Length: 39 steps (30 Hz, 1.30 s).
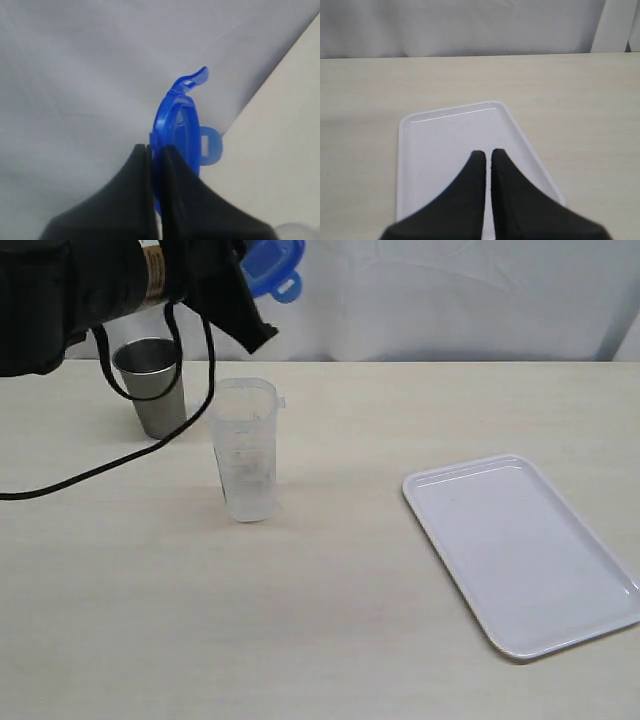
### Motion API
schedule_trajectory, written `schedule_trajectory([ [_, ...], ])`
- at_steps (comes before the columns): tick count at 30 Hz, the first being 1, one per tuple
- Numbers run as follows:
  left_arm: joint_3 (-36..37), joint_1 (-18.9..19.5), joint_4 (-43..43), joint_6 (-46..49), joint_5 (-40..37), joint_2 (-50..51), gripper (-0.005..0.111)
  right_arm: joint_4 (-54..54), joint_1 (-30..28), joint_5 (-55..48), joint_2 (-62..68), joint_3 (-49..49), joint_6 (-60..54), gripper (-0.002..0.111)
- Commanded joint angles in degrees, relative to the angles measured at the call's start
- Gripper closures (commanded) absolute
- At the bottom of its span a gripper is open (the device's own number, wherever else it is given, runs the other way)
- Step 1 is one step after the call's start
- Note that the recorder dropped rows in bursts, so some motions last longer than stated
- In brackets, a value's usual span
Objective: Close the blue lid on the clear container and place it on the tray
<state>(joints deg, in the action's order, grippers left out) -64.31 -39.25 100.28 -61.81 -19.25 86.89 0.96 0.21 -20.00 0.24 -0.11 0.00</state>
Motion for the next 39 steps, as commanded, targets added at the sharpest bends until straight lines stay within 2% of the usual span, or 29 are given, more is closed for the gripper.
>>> schedule_trajectory([
  [1,-0.5,2.2,-0.3,20.1,-4.0,1.0,0.107,0.3,0.0,0.2,-0.2,0.1,0.0,0.104],
  [4,-0.5,4.1,-0.3,28.4,1.5,2.6,0.107,0.3,0.0,0.2,-0.2,0.1,0.0,0.104],
  [8,-0.5,4.7,-0.3,36.1,0.5,5.6,0.107,0.3,0.0,0.2,-0.2,0.1,0.0,0.104],
  [18,-0.9,4.9,-0.3,39.7,0.5,9.4,0.107,0.3,0.0,0.2,-0.2,0.1,0.0,0.104],
  [31,-5.1,5.2,-0.5,34.9,-1.1,12.7,0.107,0.3,0.0,0.2,-0.2,0.1,0.0,0.104],
  [34,-5.1,5.2,-7.7,34.8,-2.7,12.7,0.107,0.3,0.0,0.2,-0.2,0.1,0.0,0.104],
  [37,-5.0,5.2,-11.6,35.3,-3.3,12.7,0.107,0.3,0.0,0.2,-0.2,0.1,0.0,0.104],
  [39,-5.0,3.8,-12.9,36.6,-4.1,12.7,0.107,0.3,0.0,0.2,-0.2,0.1,0.0,0.104],
])
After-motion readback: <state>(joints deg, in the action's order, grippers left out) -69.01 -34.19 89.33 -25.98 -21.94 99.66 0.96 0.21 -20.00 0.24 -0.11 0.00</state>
